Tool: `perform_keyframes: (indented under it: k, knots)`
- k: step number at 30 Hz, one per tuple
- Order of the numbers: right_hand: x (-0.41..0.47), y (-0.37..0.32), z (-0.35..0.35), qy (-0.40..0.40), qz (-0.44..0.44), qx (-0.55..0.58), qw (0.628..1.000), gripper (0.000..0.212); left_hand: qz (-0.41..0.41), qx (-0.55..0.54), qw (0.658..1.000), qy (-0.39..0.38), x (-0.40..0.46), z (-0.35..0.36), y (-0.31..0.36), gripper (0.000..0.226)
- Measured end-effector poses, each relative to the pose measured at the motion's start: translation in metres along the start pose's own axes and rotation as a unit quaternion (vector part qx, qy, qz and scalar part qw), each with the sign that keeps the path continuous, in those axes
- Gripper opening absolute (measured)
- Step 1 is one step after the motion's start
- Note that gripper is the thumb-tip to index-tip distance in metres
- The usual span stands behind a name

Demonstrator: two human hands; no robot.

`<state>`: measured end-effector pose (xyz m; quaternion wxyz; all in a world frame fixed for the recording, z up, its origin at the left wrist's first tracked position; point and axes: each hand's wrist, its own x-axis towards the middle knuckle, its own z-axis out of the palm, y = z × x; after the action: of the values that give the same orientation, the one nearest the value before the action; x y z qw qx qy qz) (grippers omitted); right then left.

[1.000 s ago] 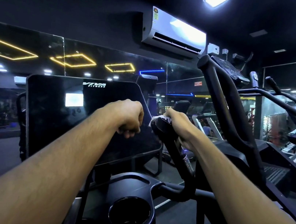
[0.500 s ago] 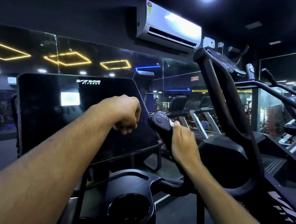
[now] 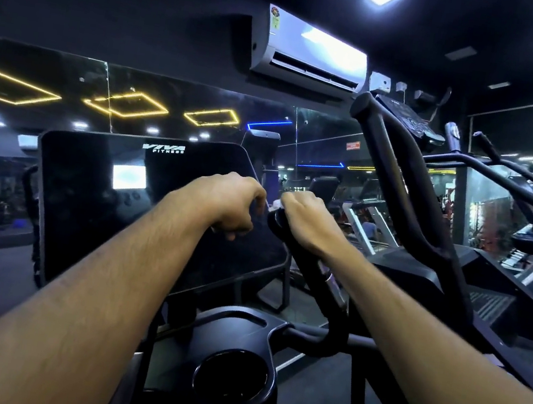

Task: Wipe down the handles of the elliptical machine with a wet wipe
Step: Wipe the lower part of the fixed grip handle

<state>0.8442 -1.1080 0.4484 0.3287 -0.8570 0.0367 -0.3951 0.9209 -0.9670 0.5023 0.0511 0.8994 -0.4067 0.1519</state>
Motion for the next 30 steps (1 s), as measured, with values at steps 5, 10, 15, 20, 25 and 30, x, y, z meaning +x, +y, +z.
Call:
perform_keyframes:
  k: [5, 10, 15, 20, 25, 30]
  knots:
    - [0.016, -0.003, -0.005, -0.122, -0.224, -0.280, 0.925, 0.032, -0.033, 0.003, 0.999, 0.036, -0.001, -0.002, 0.000, 0.042]
    - [0.014, -0.016, -0.005, -0.206, -0.431, -0.549, 0.686, 0.041, -0.051, 0.036, 0.997, 0.045, -0.004, -0.001, -0.001, 0.044]
    - [-0.005, -0.036, 0.011, -0.233, -0.364, -0.761, 0.483, 0.033, -0.054, 0.024, 0.998, 0.027, -0.007, 0.001, -0.001, 0.039]
    - [-0.027, -0.024, 0.048, -0.256, -0.243, -0.899, 0.260, 0.034, -0.048, 0.022, 0.998, 0.026, -0.009, 0.002, -0.003, 0.037]
    - [-0.028, 0.016, 0.028, -0.231, -0.355, -0.848, 0.318, 0.042, -0.015, 0.006, 1.000, 0.023, -0.011, 0.002, -0.002, 0.031]
    - [-0.039, 0.038, -0.034, -0.193, -0.532, -0.612, 0.553, 0.043, 0.071, 0.006, 0.997, 0.010, -0.005, 0.004, 0.000, 0.040]
